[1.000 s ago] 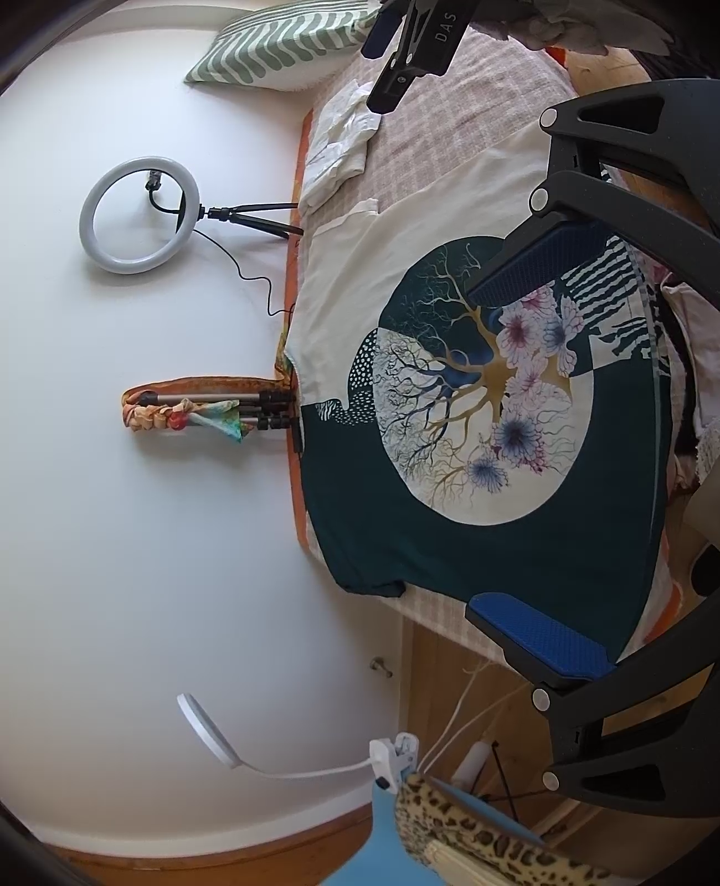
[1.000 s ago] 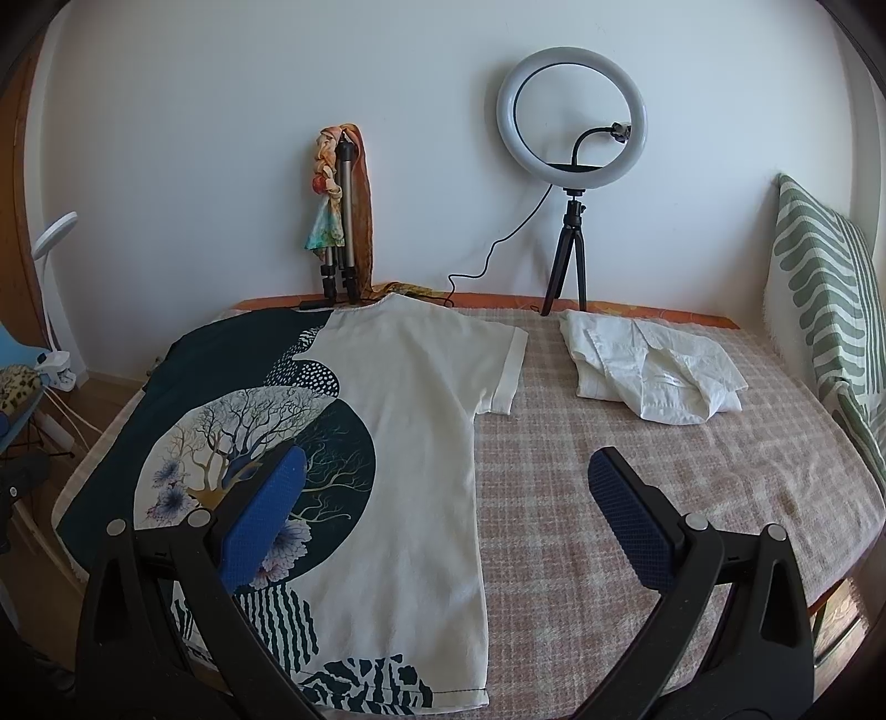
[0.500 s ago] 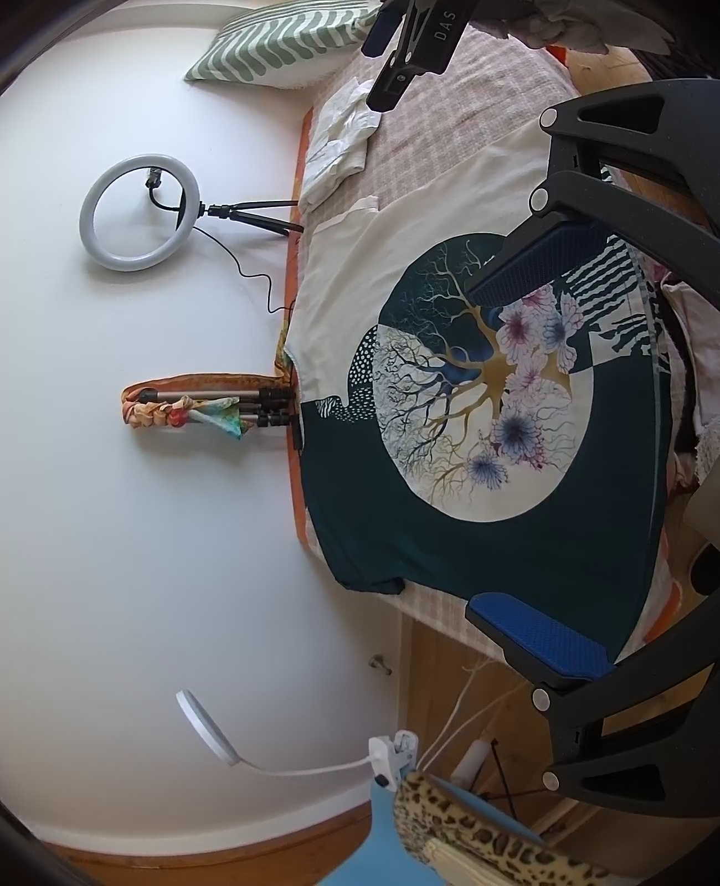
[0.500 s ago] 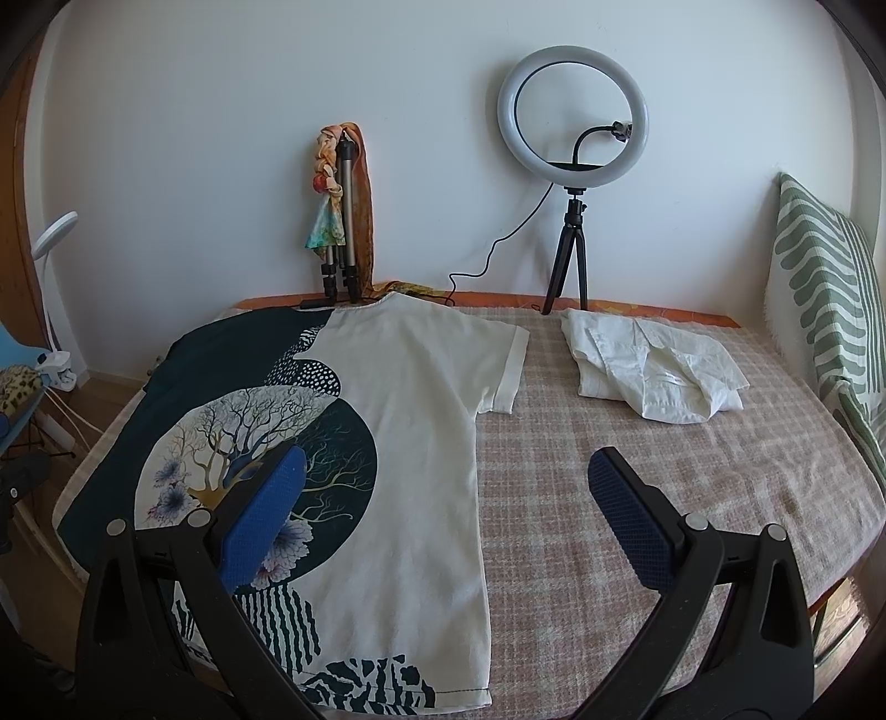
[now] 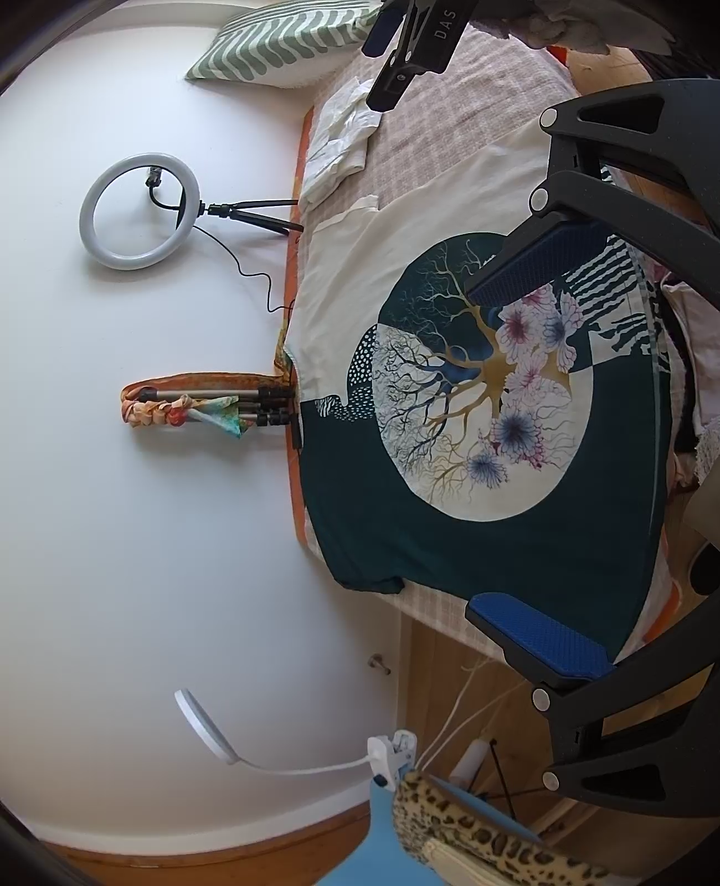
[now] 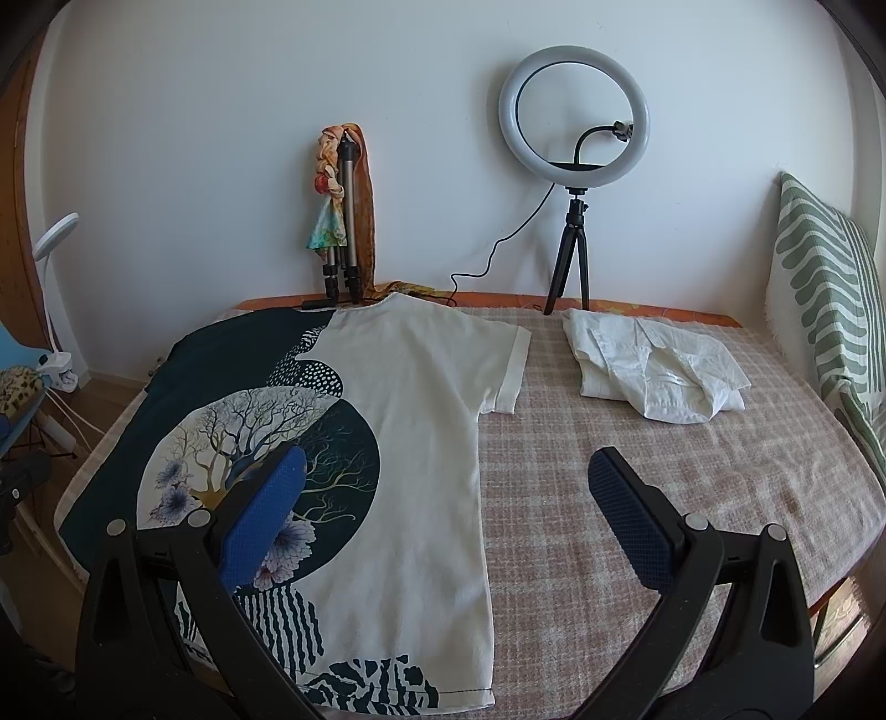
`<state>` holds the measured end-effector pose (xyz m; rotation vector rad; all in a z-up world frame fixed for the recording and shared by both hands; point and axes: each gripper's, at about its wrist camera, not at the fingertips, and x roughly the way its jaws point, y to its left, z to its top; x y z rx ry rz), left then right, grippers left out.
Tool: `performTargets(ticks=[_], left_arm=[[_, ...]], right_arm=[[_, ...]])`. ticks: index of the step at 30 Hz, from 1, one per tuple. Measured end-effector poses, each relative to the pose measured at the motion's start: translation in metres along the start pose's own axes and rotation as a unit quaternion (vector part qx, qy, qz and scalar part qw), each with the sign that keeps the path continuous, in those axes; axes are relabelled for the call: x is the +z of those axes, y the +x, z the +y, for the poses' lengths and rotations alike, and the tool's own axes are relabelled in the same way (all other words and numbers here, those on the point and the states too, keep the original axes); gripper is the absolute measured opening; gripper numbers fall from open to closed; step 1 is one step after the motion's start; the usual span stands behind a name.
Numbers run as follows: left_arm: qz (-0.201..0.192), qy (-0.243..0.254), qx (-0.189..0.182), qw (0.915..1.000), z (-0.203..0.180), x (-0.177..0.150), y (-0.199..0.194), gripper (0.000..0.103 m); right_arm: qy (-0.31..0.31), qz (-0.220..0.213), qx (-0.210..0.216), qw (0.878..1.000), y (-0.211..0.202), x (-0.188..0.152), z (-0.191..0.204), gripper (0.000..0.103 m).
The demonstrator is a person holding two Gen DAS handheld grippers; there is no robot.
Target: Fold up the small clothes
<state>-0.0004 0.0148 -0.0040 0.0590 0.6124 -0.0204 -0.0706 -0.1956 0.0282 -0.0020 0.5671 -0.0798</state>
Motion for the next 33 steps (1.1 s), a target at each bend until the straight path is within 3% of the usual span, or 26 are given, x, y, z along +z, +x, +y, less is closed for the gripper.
performTargets(ticks=[26, 33], left_arm=[[0.001, -0.005, 0.004, 1.0000, 0.016, -0.005, -0.002, 0.102], [0.028, -0.024, -0.009, 0.9993, 0.042, -0.017, 0.005, 0.102]], right_arm=[[-0.018, -0.009, 0.001, 1.000, 0.006, 0.002, 0.019, 0.103], [-0.030, -0.014, 0.006, 0.999, 0.010, 0.014, 0.033, 0.103]])
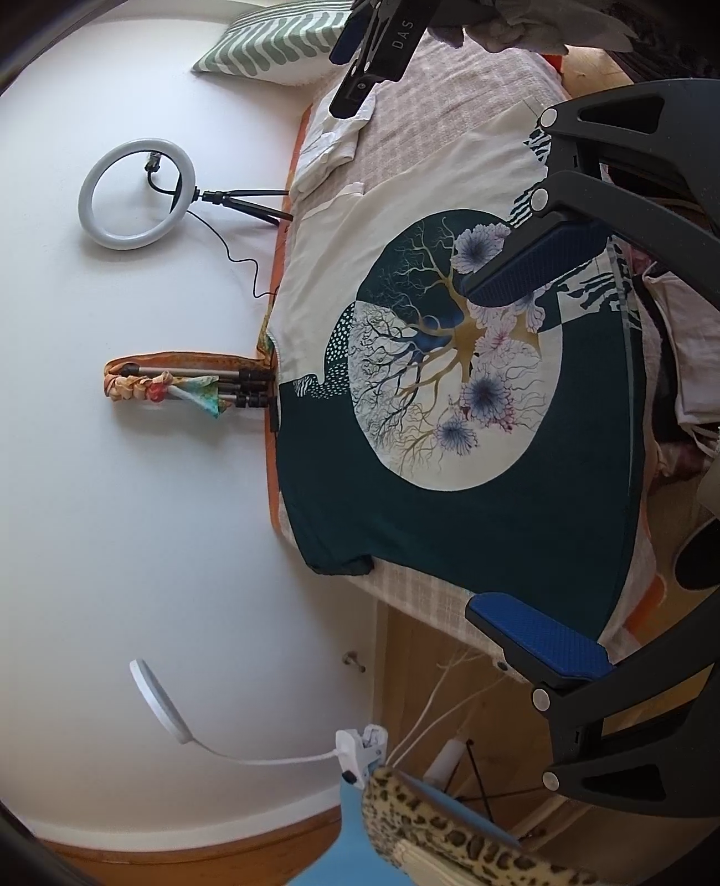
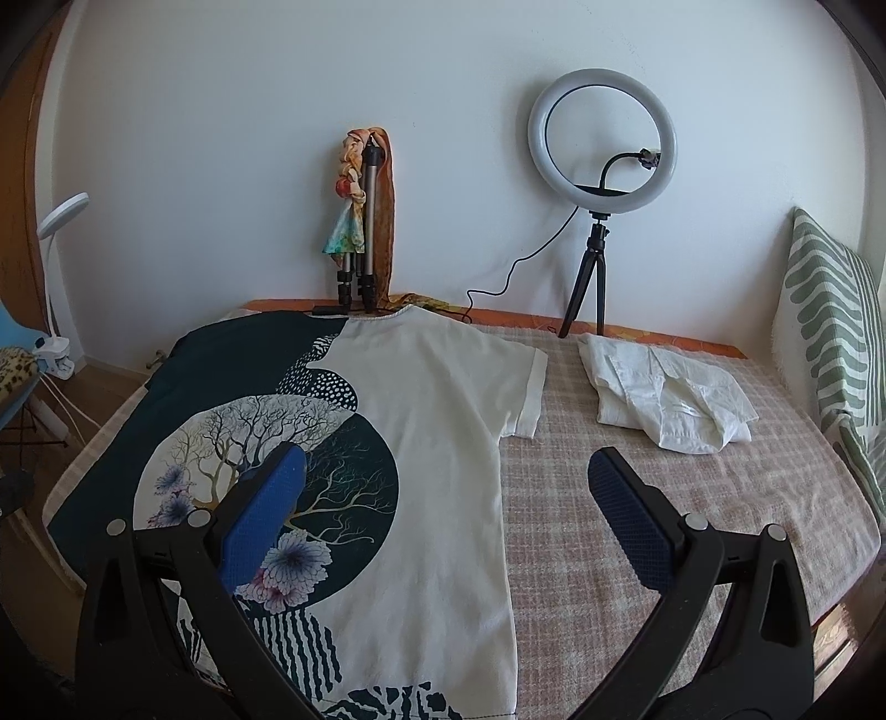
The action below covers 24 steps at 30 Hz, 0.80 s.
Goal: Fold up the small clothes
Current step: 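Move the left tool down to the dark green side of the shirt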
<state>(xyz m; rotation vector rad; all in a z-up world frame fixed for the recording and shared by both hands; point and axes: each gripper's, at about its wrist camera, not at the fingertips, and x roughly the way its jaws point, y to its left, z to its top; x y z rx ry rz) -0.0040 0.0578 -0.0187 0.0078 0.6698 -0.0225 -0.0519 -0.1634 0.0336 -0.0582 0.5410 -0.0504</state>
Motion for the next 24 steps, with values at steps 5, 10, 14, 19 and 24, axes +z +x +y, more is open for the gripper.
performTargets(ticks=[5, 10, 14, 19, 24], left_arm=[[0.018, -0.042, -0.002, 0.9990, 0.034, -0.010, 0.009, 0.098], [0.037, -0.083, 0.004, 0.9958, 0.073, -0.025, 0.021, 0.091], [0.073, -0.106, 0.002, 0.9916, 0.097, -0.039, 0.036, 0.074], [0.127, -0.177, -0.037, 0.9753, 0.124, -0.056, 0.058, 0.060], [0.126, -0.144, -0.006, 0.9815, 0.124, -0.063, 0.066, 0.059]], right_arm=[[-0.005, -0.011, 0.045, 0.999, -0.007, 0.033, 0.026, 0.103], [-0.009, 0.012, 0.127, 0.992, -0.004, 0.074, 0.065, 0.103], [0.011, 0.055, 0.178, 0.982, 0.017, 0.107, 0.094, 0.103], [0.026, 0.097, 0.207, 0.973, 0.049, 0.139, 0.139, 0.103], [0.053, 0.156, 0.227, 0.960, 0.100, 0.157, 0.179, 0.098]])
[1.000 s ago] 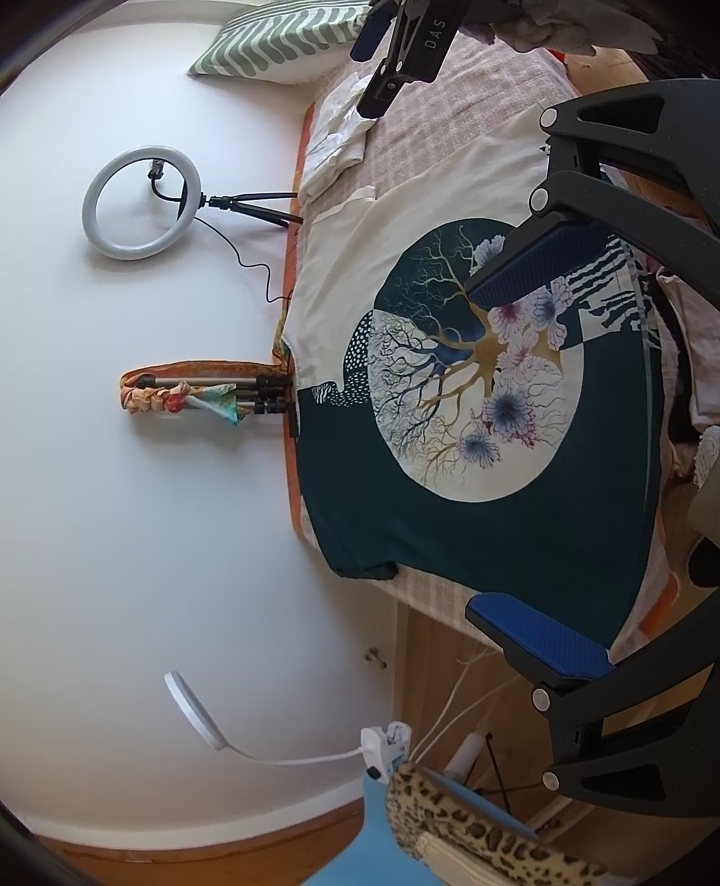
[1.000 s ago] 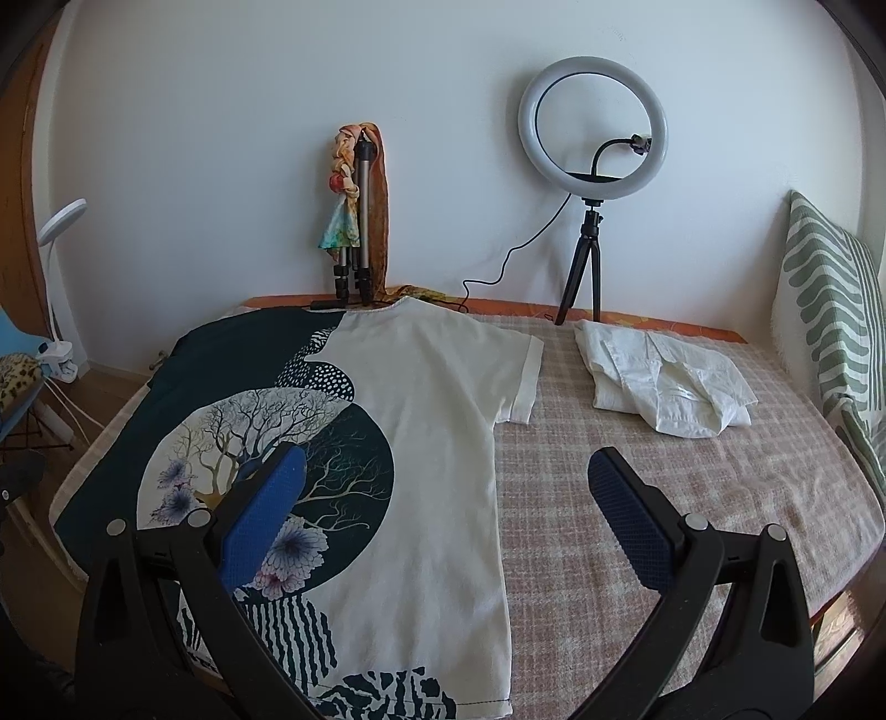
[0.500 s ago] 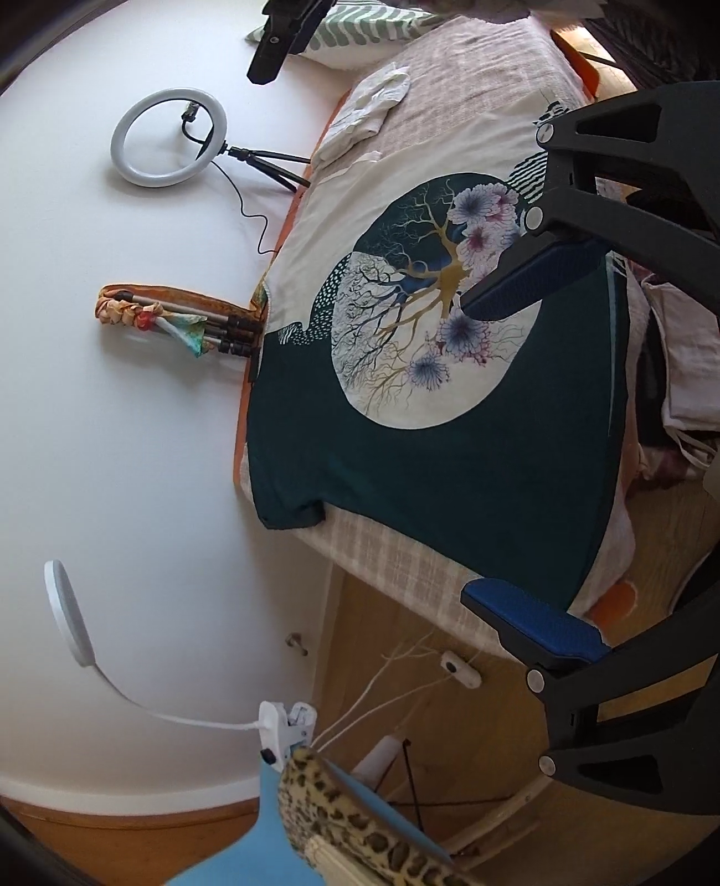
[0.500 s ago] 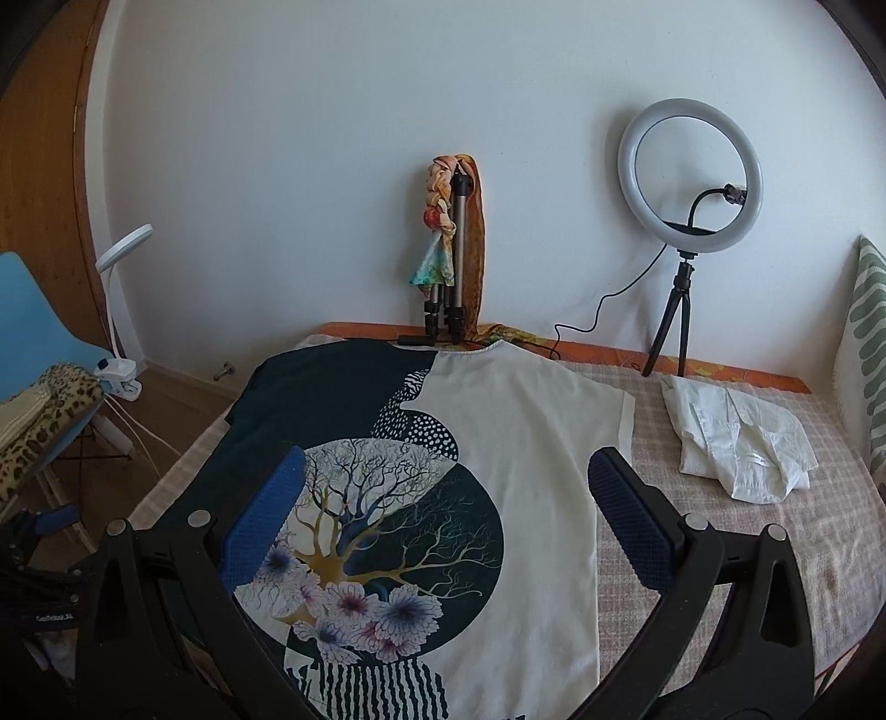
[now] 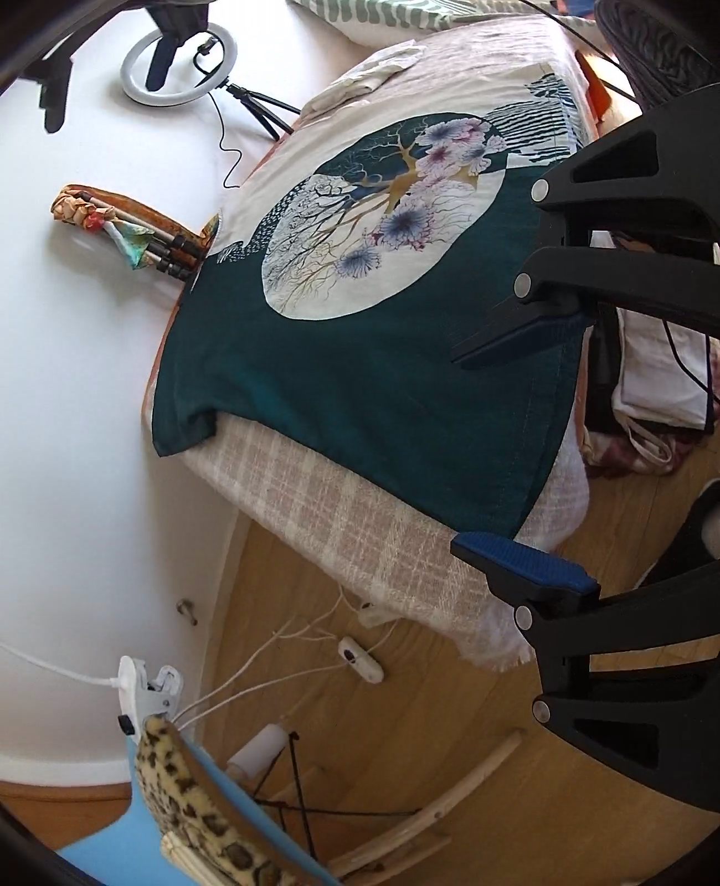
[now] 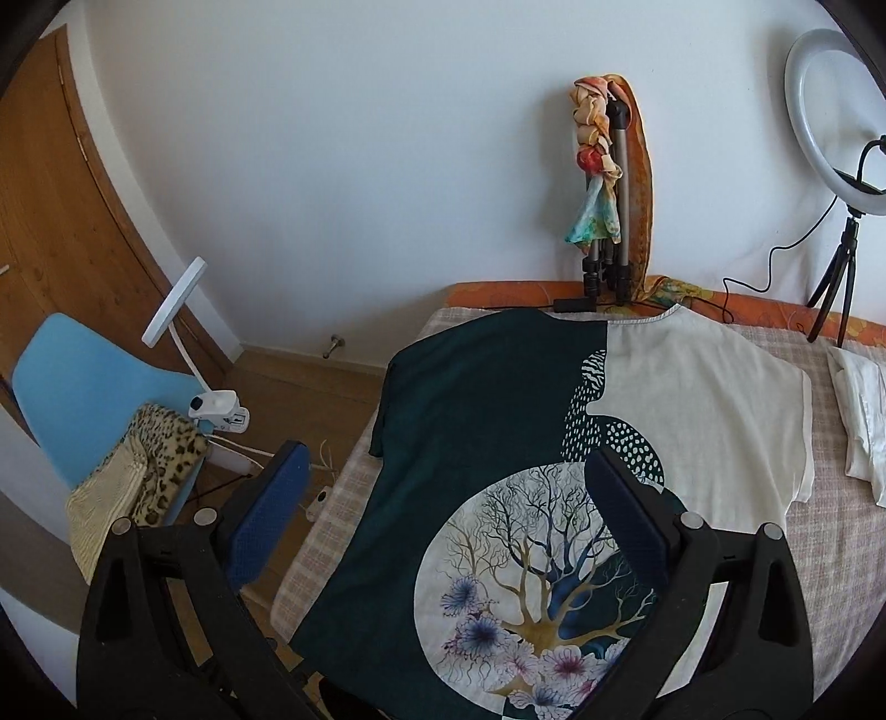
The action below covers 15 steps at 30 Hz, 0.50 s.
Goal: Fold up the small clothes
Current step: 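Move the left tool down to the dark green side of the shirt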
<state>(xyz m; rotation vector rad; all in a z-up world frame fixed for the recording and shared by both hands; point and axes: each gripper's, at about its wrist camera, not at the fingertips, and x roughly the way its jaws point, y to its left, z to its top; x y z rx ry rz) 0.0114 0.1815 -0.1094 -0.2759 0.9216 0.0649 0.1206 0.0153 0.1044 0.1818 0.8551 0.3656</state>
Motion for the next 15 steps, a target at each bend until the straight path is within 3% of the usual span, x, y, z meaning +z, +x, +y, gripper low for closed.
performTargets(ticks=[6, 10, 15], left_arm=[[0.028, -0.010, -0.001, 0.9995, 0.010, -0.003, 0.022, 0.058], [0.031, 0.009, 0.006, 0.9995, 0.008, -0.004, 0.027, 0.050], [0.029, -0.006, -0.012, 0.9995, 0.016, -0.004, 0.033, 0.046]], right_arm=[[0.015, 0.031, -0.022, 0.999, 0.082, 0.027, 0.009, 0.092], [0.032, 0.074, -0.026, 0.996, 0.146, 0.041, 0.011, 0.085], [-0.006, 0.091, -0.033, 0.995, 0.204, 0.047, 0.033, 0.083]])
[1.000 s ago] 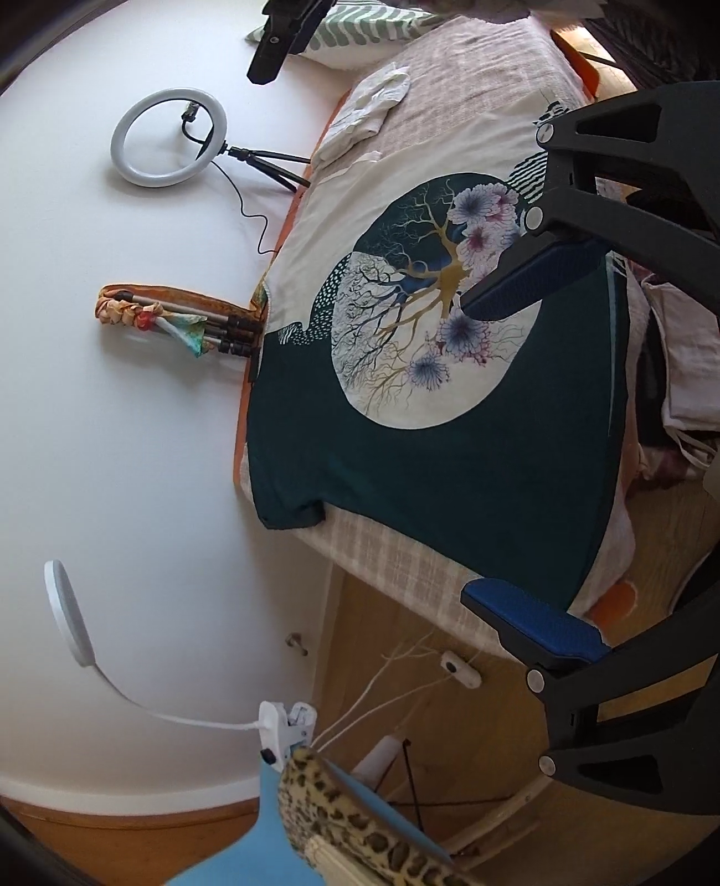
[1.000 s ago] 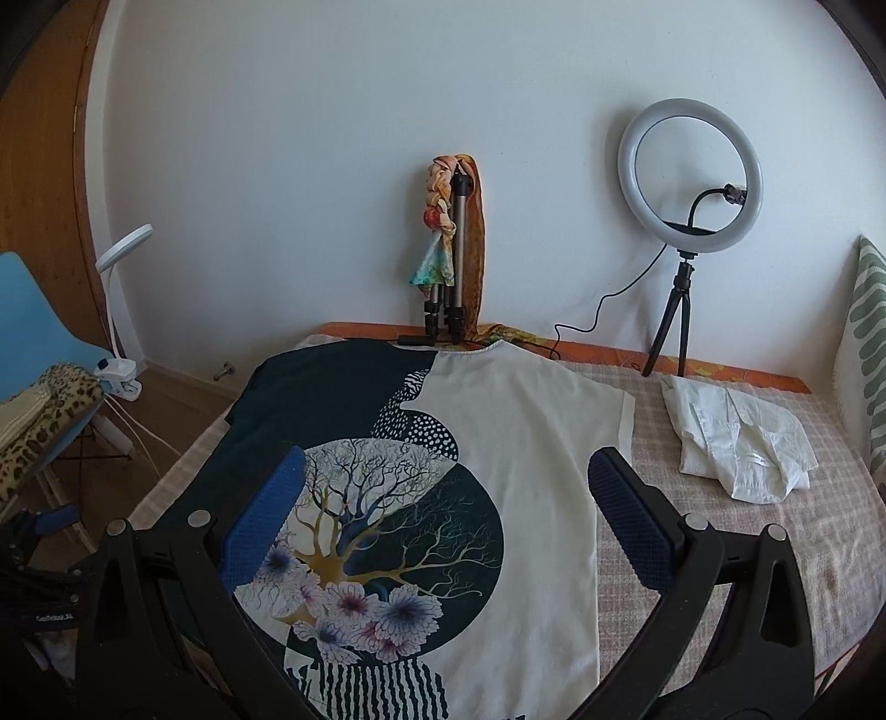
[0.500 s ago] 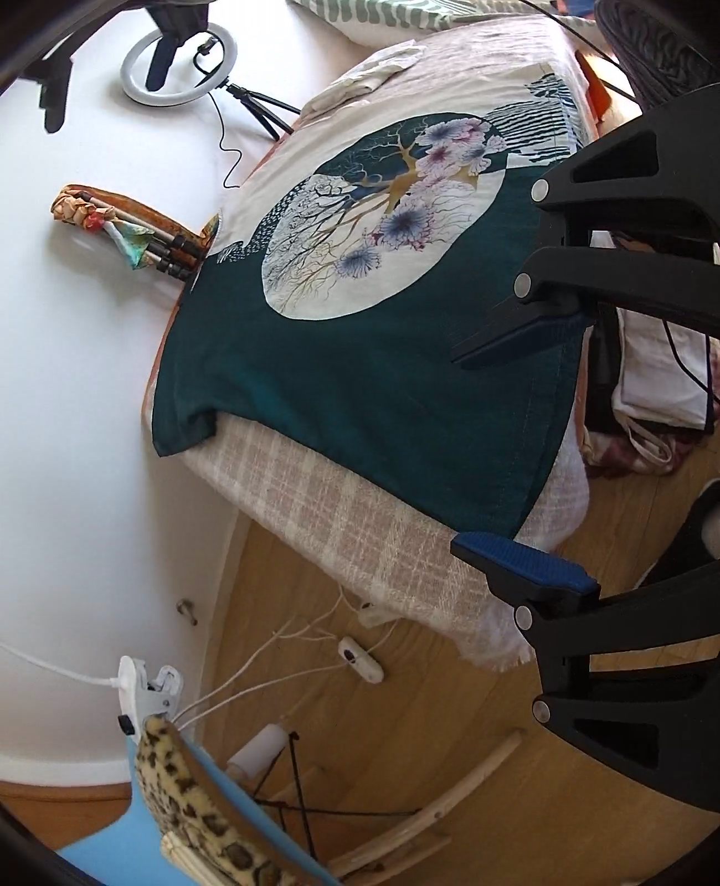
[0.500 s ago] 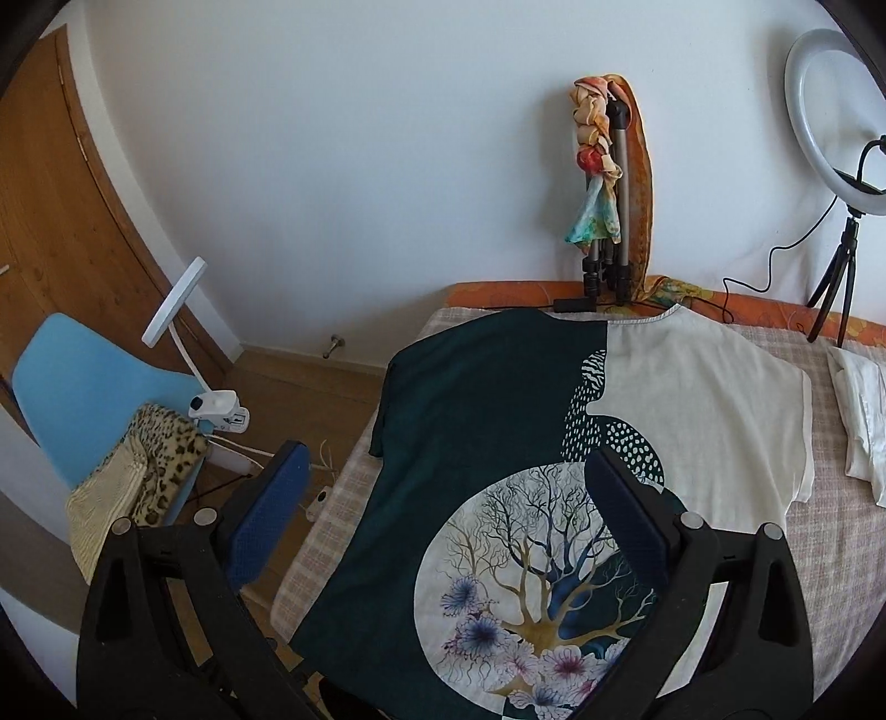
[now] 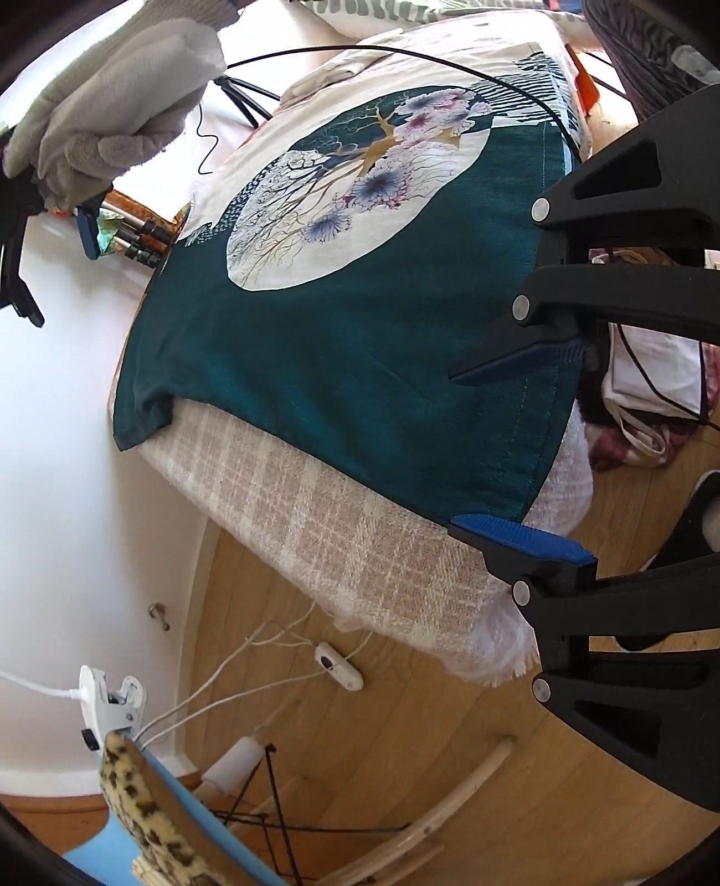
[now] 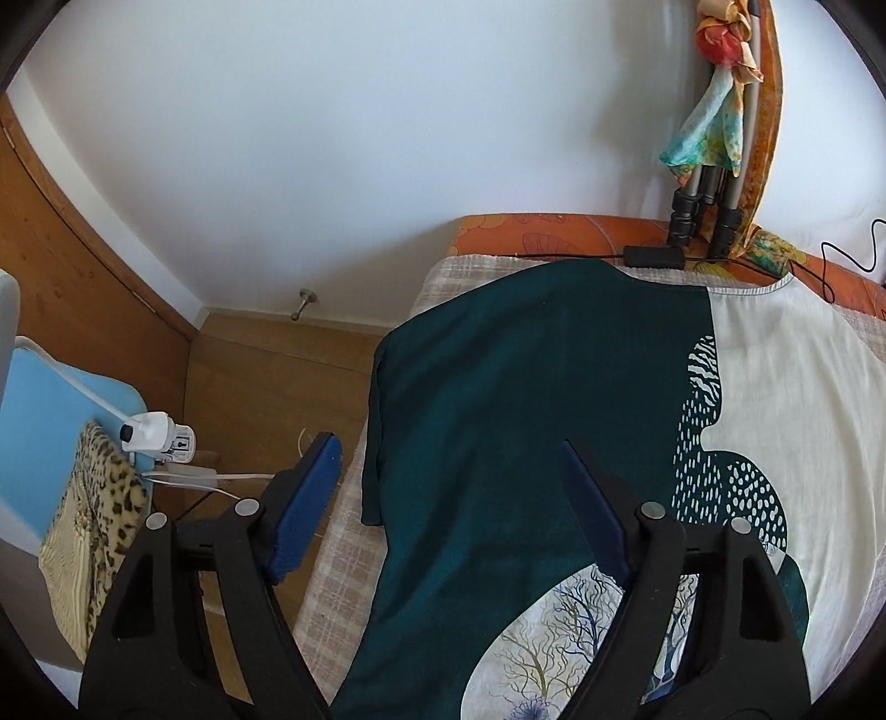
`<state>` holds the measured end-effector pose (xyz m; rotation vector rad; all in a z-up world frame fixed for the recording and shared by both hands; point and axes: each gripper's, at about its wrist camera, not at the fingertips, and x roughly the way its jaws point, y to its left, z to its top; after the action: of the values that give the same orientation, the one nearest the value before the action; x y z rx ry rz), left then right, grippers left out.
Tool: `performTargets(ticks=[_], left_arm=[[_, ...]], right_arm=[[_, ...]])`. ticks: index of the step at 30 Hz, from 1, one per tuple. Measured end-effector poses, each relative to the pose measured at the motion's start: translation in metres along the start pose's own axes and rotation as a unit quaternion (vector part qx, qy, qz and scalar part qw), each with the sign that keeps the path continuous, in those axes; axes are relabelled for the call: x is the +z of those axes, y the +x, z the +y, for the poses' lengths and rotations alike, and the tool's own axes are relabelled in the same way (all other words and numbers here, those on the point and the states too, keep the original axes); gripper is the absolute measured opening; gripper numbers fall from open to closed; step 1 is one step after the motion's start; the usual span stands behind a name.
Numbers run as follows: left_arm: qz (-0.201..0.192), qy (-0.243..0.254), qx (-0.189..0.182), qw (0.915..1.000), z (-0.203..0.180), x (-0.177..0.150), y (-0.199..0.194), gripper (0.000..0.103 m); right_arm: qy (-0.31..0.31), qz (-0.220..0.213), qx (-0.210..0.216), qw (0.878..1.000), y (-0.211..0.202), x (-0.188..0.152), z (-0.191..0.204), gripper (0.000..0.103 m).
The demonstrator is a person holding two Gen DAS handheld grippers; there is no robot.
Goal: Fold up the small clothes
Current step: 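Move the left tool down to the dark green side of the shirt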
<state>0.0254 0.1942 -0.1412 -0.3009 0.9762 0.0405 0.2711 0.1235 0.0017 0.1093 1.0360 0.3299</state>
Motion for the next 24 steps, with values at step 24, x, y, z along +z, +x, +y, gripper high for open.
performTargets(ticks=[24], left_arm=[[-0.034, 0.023, 0.034, 0.9986, -0.011, 0.012, -0.006, 0.034]], right_arm=[[-0.153, 0.066, -0.081, 0.983, 0.189, 0.011, 0.070, 0.083]])
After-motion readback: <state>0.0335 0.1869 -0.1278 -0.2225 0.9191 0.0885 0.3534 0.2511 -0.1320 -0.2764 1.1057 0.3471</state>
